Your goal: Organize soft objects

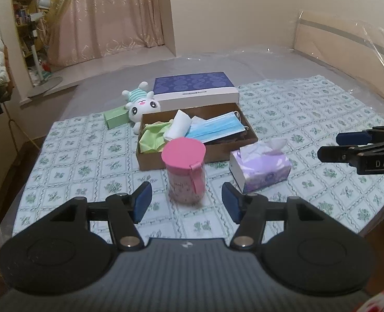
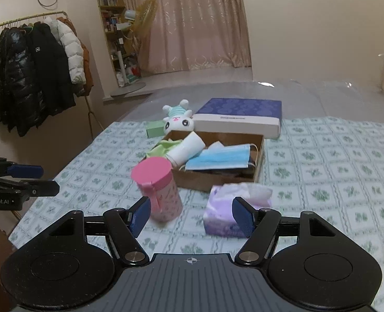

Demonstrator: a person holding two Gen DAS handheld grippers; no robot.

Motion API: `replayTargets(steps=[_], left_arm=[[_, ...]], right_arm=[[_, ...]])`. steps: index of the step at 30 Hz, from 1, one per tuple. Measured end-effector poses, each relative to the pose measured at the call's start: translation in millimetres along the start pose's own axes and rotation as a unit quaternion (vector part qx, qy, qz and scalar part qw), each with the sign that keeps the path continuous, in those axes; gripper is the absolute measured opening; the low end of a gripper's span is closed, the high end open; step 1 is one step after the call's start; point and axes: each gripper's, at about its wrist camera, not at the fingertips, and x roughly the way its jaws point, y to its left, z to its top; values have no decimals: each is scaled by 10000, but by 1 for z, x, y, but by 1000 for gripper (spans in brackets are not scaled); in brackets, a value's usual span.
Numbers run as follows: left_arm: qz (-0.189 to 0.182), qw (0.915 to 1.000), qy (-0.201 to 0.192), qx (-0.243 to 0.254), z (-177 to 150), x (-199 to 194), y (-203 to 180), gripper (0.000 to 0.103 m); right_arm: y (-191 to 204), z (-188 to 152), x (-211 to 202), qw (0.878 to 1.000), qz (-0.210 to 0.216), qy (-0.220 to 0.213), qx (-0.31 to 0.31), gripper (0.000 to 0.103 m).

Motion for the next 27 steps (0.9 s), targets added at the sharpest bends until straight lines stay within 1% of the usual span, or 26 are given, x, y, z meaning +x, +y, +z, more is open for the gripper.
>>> replayTargets(steps=[3,8,10,13,19,23,27], left_arm=[[114,9999,31,-14,-13,-9,-13,60],[-20,9996,195,-217,-39,-20,-25,60],[-22,9993,215,-290,-48,-24,-26,60],[85,9992,196,-345,-61,-31,-28,60],[292,9991,143,-253,-81,-39,-33,60],[162,9990,196,-358,-92,-39,-33,60],[76,9986,280,-434,-102,-37,-35,60]], right_arm=[[2,-14,-10,10000,-63,35,68,69],[7,-39,-23,9997,-99,153,163,69],[10,-48,-27,9995,-145,187,221,69],[17,-61,-34,9989,-191,197,375,69],[34,-77,-45,9979,-301,165,558,69],[44,-85,-49,9979,-401,144,495,69],[50,-94,-49,9981,-403,198,424,69]])
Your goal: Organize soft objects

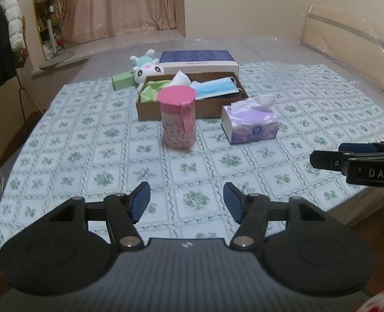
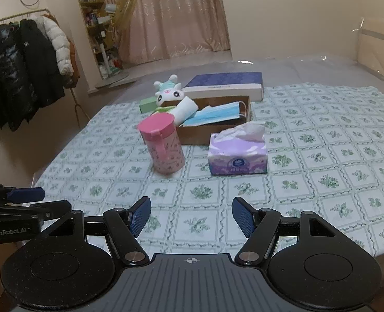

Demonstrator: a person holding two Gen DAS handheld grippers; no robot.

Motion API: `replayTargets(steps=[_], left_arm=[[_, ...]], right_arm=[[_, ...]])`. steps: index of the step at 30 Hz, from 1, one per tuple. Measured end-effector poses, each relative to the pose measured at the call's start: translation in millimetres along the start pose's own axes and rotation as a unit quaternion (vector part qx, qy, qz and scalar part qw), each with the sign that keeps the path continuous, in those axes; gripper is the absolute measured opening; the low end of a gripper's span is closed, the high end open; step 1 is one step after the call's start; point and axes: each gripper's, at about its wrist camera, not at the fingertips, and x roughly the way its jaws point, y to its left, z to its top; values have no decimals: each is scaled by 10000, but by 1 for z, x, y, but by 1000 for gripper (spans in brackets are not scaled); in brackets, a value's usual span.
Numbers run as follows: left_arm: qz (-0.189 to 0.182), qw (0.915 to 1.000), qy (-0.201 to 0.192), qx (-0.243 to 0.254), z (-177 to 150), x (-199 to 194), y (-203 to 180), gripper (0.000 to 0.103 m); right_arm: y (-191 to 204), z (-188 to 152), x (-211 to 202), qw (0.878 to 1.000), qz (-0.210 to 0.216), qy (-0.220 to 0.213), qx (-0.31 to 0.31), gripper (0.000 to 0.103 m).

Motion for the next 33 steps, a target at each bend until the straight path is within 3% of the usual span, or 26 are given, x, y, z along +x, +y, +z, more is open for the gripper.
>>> replayTargets(steps=[15,33], left_arm=[[-90,9998,114,-154,-17,3,1,60],[-183,9997,98,-126,-17,5,-3,60]], right_arm=[[14,-26,8,9995,-28,217,-235,69],[18,-28,13,9992,-21,304,-252,69]])
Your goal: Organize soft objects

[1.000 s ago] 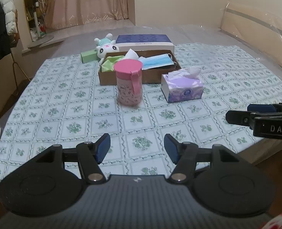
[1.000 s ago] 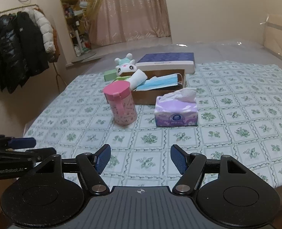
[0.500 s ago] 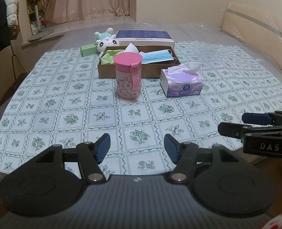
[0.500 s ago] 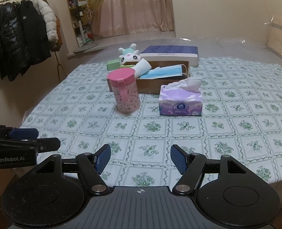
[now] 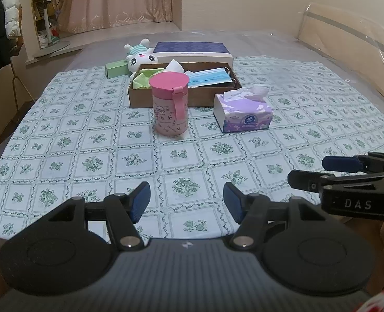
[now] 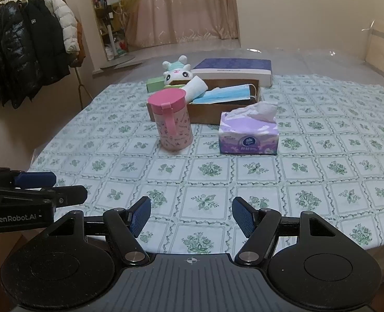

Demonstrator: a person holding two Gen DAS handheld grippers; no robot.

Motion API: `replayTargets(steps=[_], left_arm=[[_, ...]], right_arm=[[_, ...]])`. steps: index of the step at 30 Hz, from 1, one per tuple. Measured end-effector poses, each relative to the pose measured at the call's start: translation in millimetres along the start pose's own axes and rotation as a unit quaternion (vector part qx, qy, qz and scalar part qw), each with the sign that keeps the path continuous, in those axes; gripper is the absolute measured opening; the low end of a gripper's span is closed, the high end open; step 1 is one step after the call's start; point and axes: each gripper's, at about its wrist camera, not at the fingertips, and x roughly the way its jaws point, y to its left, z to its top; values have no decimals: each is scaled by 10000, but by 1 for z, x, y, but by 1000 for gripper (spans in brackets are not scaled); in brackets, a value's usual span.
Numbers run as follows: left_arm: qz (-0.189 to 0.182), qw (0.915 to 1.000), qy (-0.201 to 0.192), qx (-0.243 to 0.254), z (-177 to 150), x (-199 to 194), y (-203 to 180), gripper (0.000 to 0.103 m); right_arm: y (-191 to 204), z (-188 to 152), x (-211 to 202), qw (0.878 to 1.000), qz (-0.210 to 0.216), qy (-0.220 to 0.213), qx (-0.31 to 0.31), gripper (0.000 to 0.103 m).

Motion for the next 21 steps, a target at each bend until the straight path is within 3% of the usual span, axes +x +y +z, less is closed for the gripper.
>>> replayTargets(steps=[21], left_arm=[[-33,10000,-20,24,0,-1,-2,60]], right_arm=[[1,0,-1,10000,1,-15,4,69]])
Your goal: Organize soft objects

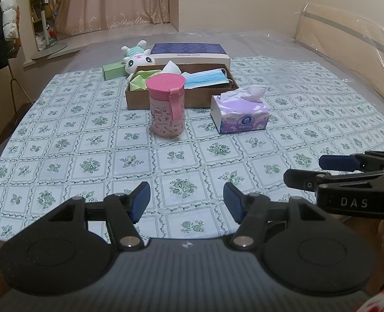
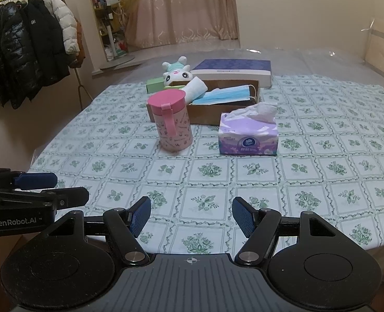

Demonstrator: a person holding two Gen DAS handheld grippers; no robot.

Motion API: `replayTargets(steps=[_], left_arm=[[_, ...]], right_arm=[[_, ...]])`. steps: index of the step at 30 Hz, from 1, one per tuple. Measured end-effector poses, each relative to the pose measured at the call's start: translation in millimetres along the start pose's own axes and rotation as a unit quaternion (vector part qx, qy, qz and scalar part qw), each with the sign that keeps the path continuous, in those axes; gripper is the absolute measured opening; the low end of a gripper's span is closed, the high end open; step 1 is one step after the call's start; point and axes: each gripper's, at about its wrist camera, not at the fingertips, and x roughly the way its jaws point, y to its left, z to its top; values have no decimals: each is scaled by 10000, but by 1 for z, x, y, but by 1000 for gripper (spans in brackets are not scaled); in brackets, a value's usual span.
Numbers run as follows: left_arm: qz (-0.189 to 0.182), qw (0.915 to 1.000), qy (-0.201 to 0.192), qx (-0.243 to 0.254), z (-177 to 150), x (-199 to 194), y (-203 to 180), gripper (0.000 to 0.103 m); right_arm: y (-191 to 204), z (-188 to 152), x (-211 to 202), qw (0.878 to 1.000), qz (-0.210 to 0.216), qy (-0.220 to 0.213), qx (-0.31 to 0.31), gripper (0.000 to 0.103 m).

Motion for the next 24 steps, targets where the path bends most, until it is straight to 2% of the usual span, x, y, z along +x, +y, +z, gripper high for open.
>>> replayTargets(steps=[24], left_arm=[[-9,10000,-42,9,3,-3,-1,60]], right_arm=[[2,3,-2,10000,12,-21,-22,69]])
